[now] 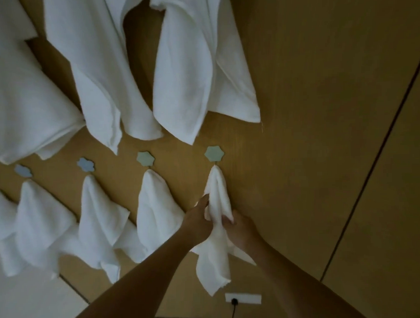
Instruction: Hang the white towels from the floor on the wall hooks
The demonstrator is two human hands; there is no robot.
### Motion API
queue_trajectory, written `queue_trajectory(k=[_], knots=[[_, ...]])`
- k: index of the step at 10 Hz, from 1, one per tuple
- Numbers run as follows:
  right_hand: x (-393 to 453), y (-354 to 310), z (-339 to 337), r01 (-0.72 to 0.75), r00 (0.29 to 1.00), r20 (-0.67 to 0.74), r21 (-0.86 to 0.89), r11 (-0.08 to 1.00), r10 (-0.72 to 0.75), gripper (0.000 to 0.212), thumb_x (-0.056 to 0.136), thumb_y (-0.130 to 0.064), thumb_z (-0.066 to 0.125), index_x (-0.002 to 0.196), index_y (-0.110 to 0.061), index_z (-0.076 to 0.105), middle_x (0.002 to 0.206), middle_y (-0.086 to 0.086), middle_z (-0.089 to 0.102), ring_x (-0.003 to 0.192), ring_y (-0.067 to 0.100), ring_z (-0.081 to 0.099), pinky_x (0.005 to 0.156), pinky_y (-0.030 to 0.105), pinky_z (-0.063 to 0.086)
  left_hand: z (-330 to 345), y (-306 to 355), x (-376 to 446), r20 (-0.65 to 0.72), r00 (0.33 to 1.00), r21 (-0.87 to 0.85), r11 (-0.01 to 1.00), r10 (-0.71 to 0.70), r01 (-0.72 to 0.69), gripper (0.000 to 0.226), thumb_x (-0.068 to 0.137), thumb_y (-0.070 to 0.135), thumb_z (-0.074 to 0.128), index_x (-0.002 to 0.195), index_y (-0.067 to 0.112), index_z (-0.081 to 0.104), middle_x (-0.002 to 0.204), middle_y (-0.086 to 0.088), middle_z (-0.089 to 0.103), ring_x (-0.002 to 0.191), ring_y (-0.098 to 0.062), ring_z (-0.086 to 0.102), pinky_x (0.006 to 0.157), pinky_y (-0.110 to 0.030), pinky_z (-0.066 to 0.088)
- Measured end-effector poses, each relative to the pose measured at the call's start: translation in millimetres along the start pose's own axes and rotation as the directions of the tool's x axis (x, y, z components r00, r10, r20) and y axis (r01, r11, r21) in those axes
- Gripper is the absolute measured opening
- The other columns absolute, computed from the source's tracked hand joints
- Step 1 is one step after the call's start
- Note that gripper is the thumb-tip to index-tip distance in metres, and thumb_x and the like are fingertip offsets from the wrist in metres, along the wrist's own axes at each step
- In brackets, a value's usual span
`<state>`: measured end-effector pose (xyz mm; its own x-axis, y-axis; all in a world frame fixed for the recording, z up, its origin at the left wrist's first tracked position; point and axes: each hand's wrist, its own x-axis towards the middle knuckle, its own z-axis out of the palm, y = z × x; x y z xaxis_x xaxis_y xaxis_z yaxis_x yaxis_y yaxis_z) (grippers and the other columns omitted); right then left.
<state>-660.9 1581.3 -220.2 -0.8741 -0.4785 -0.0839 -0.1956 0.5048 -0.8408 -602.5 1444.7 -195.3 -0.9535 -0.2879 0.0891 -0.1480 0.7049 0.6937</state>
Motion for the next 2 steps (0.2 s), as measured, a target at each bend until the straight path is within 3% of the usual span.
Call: queue_trajectory(k=[1, 2], knots=[[-18, -7, -11, 0.014, 1.0, -0.003, -0.041, 0.999, -0.014, 0.04, 0.1, -0.039, 0.05, 0.132, -0.014, 0.053, 0.123, 0.003, 0.063, 0.113, 0.021, 0.06, 0.099, 0.036, 0.048, -19, 6, -12, -0.027, 0.999, 0.099, 0.995, 0.026, -0.024, 0.066, 0.093, 0.011, 0.058, 0.152, 0.018, 0.029, 0.145, -0.006, 0.048, 0.123, -0.022, 0.053, 0.088, -0.015, 0.039], [-41, -25, -17, 0.057, 0.993, -0.097, -0.113, 0.992, -0.069, 0.048, 0.097, -0.04, 0.054, 0.139, -0.018, 0.049, 0.13, 0.001, 0.061, 0.118, 0.019, 0.058, 0.102, 0.037, 0.047, -40, 13, -32, -0.045, 0.995, 0.154, 0.985, 0.085, -0.077, 0.063, 0.089, 0.013, 0.062, 0.147, 0.021, 0.038, 0.141, -0.005, 0.053, 0.118, -0.019, 0.057, 0.08, -0.008, 0.034]])
